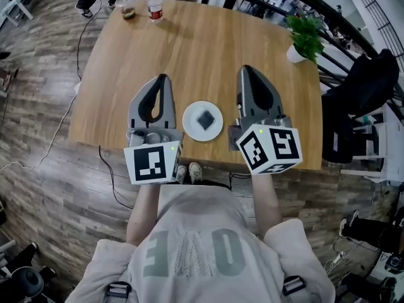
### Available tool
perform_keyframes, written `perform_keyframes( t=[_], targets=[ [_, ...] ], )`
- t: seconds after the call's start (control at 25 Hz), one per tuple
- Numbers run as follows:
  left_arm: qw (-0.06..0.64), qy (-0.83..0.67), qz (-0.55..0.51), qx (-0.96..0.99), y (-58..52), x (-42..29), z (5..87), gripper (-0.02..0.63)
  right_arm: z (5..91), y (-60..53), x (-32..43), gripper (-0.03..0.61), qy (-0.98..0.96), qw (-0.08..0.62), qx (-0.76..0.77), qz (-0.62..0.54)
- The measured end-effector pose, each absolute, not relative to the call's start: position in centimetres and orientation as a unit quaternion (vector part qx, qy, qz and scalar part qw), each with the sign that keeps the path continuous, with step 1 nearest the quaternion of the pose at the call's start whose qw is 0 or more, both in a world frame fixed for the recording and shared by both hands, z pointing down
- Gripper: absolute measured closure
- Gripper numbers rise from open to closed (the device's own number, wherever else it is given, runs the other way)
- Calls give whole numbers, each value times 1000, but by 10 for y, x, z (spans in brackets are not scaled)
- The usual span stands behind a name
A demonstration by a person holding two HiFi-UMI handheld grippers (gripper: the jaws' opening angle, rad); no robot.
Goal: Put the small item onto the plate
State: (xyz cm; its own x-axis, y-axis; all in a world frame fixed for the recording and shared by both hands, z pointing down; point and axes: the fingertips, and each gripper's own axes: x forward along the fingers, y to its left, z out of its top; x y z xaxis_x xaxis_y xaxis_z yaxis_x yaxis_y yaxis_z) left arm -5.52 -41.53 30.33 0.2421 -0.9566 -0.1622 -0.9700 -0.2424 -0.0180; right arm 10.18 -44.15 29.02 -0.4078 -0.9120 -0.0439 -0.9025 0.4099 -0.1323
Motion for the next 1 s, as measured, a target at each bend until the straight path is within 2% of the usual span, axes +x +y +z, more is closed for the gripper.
perform_keyframes(
  t=[0.16,0.48,1.0],
  targets=[
    [91,589,76,-799,-411,-41,269,606,263,-415,118,561,817,90,-570,0],
    [121,560,90,-814,-399,-22,234,604,281,-391,132,561,789,45,-612,20],
    [123,546,91,-823,-396,-9,231,604,283,-382,130,561,794,29,-607,22]
  ],
)
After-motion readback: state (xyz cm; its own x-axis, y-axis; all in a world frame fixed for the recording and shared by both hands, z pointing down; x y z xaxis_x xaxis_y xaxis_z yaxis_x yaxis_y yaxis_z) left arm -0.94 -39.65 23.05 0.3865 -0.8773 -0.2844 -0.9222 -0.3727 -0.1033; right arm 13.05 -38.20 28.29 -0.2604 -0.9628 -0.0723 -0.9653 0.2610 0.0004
